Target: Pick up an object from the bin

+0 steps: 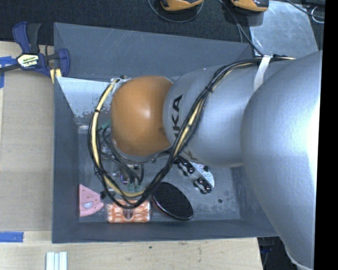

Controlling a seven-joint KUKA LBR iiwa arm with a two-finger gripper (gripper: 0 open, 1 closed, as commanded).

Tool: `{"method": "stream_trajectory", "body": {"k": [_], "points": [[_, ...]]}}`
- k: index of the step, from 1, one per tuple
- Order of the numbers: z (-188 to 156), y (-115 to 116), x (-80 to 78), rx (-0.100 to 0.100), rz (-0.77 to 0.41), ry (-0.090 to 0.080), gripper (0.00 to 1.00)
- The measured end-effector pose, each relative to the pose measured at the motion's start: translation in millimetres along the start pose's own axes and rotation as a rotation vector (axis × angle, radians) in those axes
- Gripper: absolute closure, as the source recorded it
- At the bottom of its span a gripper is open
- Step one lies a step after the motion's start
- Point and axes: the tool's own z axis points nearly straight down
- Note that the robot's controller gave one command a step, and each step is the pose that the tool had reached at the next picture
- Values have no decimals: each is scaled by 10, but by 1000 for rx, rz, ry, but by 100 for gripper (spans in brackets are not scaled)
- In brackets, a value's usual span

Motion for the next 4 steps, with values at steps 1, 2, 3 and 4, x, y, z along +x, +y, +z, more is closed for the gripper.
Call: {"method": "stream_trajectory", "body": {"k": [1,2,3,4], "points": [[-48,-12,-20,-2,5,-7,0],[768,-370,286,-2,-241,-5,0],[314,-262,279,-3,-246,-12,0],[761,-368,272,-4,-240,-11,0]]}}
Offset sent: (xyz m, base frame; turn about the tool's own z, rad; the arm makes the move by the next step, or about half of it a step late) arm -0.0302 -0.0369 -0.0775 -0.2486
